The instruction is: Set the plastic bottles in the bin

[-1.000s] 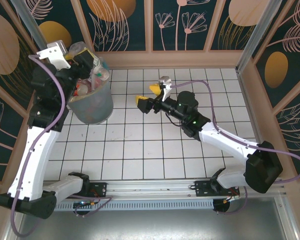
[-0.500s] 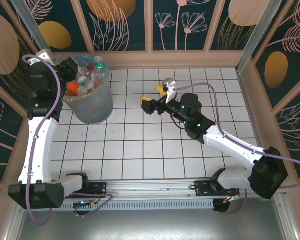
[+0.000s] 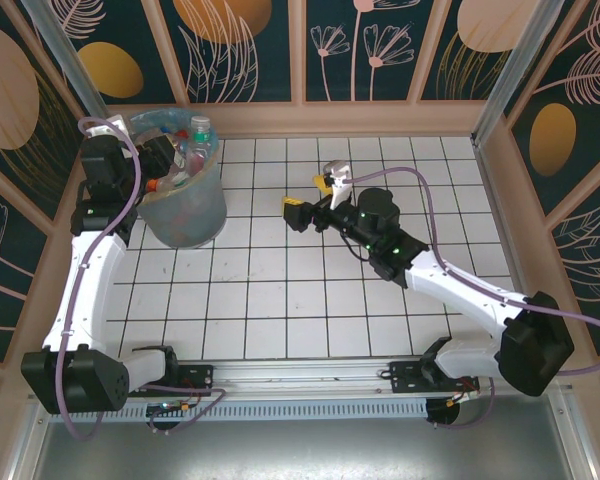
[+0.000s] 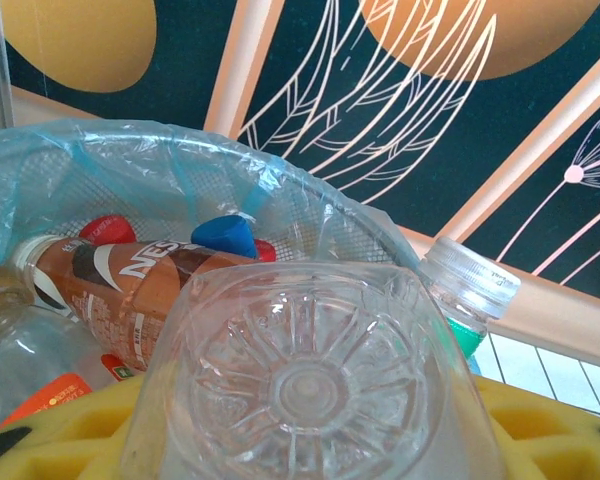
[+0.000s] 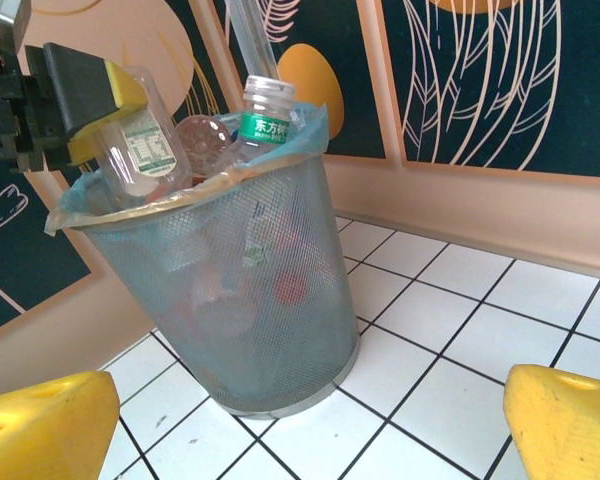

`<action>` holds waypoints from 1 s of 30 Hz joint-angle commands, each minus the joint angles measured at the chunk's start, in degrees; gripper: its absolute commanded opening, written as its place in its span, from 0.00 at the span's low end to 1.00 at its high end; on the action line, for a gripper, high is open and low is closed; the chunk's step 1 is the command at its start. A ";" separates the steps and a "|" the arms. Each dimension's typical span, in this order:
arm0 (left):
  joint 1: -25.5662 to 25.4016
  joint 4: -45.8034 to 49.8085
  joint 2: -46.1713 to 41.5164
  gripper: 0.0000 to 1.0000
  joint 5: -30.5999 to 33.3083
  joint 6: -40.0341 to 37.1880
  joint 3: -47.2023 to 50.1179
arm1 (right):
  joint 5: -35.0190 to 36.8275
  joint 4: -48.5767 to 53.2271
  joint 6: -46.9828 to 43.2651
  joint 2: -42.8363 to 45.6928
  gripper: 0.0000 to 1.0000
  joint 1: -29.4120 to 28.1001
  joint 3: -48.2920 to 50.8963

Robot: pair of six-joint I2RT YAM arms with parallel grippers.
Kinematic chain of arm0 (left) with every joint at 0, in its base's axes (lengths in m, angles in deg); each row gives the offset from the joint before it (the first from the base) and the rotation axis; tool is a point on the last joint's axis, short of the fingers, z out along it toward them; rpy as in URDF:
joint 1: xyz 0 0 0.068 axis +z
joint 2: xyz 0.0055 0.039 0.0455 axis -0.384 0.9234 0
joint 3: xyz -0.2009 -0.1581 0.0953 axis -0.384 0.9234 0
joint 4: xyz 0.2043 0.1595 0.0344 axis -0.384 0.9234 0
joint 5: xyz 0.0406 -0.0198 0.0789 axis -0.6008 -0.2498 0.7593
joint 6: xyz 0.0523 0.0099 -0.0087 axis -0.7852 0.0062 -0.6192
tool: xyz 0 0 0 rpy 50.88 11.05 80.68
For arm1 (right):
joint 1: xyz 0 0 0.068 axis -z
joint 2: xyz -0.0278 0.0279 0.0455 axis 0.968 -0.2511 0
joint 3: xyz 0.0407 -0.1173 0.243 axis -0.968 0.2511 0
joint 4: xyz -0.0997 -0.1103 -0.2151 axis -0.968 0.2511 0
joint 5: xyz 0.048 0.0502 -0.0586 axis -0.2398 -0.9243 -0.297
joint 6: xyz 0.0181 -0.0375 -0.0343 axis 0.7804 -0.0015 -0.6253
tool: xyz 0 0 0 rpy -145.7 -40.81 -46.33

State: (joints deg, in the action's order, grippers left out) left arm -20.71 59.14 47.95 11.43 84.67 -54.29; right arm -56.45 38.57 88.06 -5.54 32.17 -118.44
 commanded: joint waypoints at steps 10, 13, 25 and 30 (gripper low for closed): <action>0.15 0.57 -7.04 0.67 11.27 -0.44 -8.52 | -0.38 0.02 -0.33 -3.55 0.99 -0.48 -3.89; 0.15 0.61 -5.52 0.56 8.17 -1.02 -11.77 | -0.60 -0.07 -0.27 -4.56 0.99 -0.43 -4.58; 0.06 4.36 2.19 0.27 -12.72 -2.60 -13.48 | -0.63 2.50 -0.69 -7.30 0.99 -0.52 -6.76; -2.04 13.01 6.76 0.23 -14.91 -6.49 -24.63 | -1.08 2.49 0.12 -9.20 0.99 -0.66 -7.98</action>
State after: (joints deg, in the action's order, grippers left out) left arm -21.19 68.78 54.18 0.55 81.74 -72.50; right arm -56.67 41.13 88.11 -13.65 32.10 -123.95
